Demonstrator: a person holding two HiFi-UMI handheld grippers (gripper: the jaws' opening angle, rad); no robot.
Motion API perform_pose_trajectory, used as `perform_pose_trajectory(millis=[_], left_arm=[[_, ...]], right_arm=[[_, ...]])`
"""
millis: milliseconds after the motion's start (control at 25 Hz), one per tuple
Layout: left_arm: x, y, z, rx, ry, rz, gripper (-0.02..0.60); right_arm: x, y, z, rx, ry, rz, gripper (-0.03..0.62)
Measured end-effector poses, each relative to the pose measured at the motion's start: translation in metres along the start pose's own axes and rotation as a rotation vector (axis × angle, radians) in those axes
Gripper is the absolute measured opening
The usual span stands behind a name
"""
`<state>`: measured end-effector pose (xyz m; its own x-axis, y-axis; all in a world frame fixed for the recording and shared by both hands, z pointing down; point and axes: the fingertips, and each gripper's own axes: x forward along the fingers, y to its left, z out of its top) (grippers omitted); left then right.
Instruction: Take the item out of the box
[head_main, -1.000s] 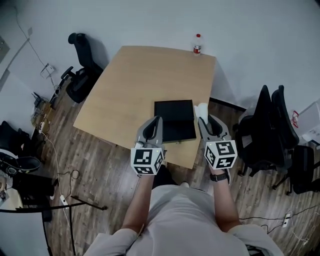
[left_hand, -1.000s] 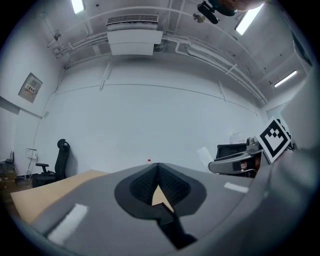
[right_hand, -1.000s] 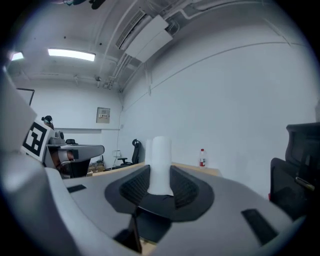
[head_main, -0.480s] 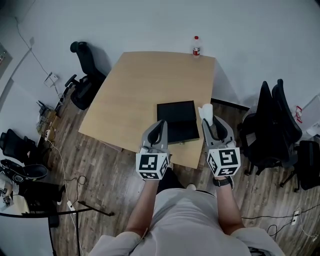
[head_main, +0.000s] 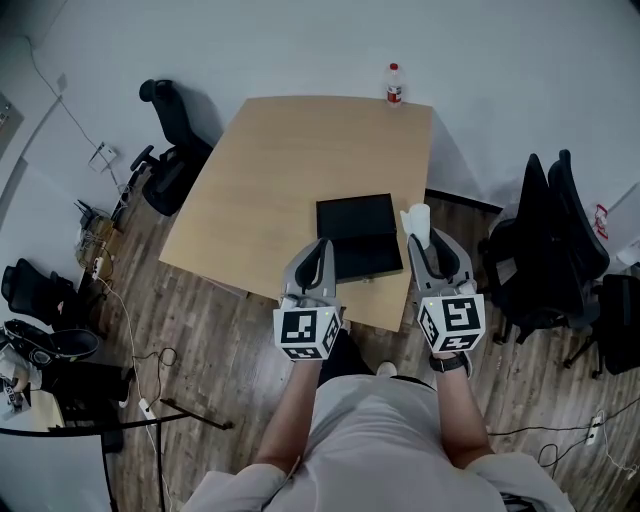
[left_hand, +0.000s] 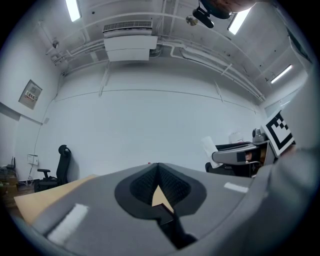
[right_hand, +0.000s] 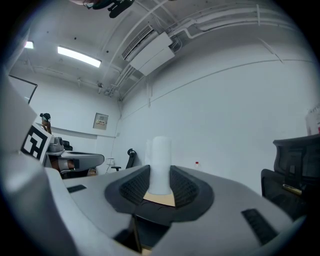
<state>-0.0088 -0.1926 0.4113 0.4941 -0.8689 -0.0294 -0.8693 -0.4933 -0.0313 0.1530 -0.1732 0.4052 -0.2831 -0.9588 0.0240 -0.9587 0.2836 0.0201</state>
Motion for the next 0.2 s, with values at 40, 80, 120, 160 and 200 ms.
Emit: perform_pose_trajectory(millis=[40,80,120,160,200], left_arm=[[0.0003,0.0005,-0.0014,-0.003,0.003,0.001,0.008],[0.0011,0.001,-0.003,-0.006,0.006,0.001,0.008],[0.0023,0.0018,-0.0046,-0.009,0.009,0.001,0.008],[0.0036,0.0028,-0.0063,-0.011,0.013,0.002,0.008],[0.005,0.0039,-0.0079,-0.013,0.016,0.002,0.008]], right_arm=[[0.0008,0.0,-0.0015,0.0,0.004,0.0,0.133],[0.0017,-0.0003,-0.0031,0.0,0.008,-0.001,0.133],[0.0031,-0.0007,-0.0046,0.0,0.012,-0.001,0.133],[0.0049,-0.001,-0.006,0.0,0.015,-0.001,0.133],[0.0067,-0.0013,-0.0074,0.0,0.019,-0.002,0.133]])
